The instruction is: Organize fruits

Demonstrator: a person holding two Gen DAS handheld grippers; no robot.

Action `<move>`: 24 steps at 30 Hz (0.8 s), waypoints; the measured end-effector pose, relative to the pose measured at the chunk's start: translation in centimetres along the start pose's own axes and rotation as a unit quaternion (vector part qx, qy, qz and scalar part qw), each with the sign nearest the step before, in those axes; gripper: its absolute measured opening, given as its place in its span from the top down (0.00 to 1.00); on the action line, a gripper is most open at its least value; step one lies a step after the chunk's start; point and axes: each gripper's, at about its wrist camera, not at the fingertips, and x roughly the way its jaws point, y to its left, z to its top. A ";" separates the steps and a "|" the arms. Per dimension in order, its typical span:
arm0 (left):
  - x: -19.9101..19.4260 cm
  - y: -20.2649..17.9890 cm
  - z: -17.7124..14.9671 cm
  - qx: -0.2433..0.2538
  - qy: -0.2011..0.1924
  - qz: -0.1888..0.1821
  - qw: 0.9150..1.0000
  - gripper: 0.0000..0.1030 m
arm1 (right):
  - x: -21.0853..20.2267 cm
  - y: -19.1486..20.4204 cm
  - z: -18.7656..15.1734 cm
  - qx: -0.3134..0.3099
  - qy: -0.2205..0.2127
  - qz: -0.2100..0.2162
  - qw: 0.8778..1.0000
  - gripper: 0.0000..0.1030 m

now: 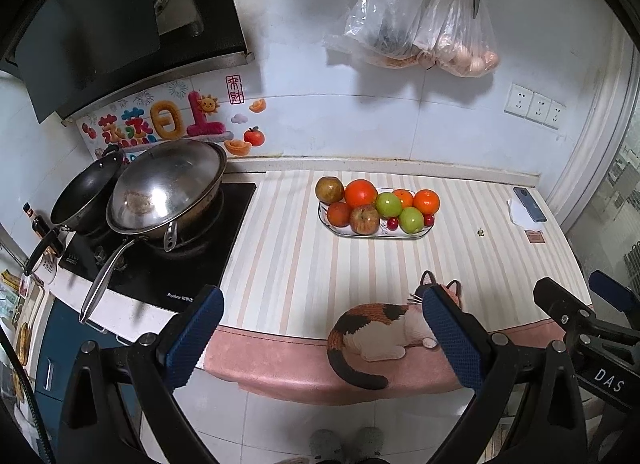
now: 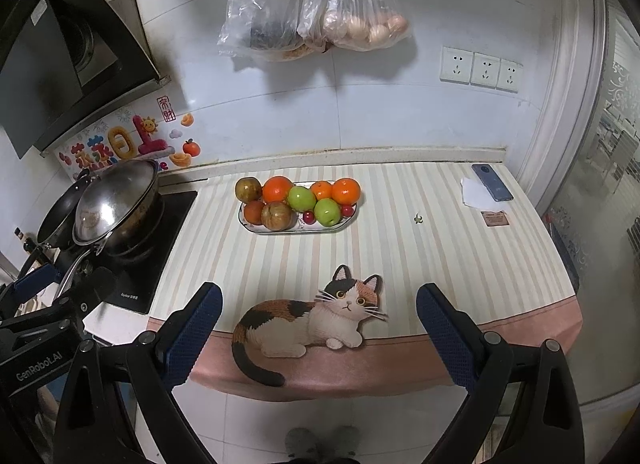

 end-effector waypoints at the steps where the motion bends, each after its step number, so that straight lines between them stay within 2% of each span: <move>1: 0.0 0.0 0.1 0.000 0.000 0.000 1.000 0.01 | -0.2 -0.1 0.0 0.000 0.000 -0.001 1.000 0.03; 24: 0.3 -0.1 0.6 -0.002 0.003 -0.002 1.000 0.01 | -0.5 -0.5 0.8 0.002 0.000 0.000 1.000 0.03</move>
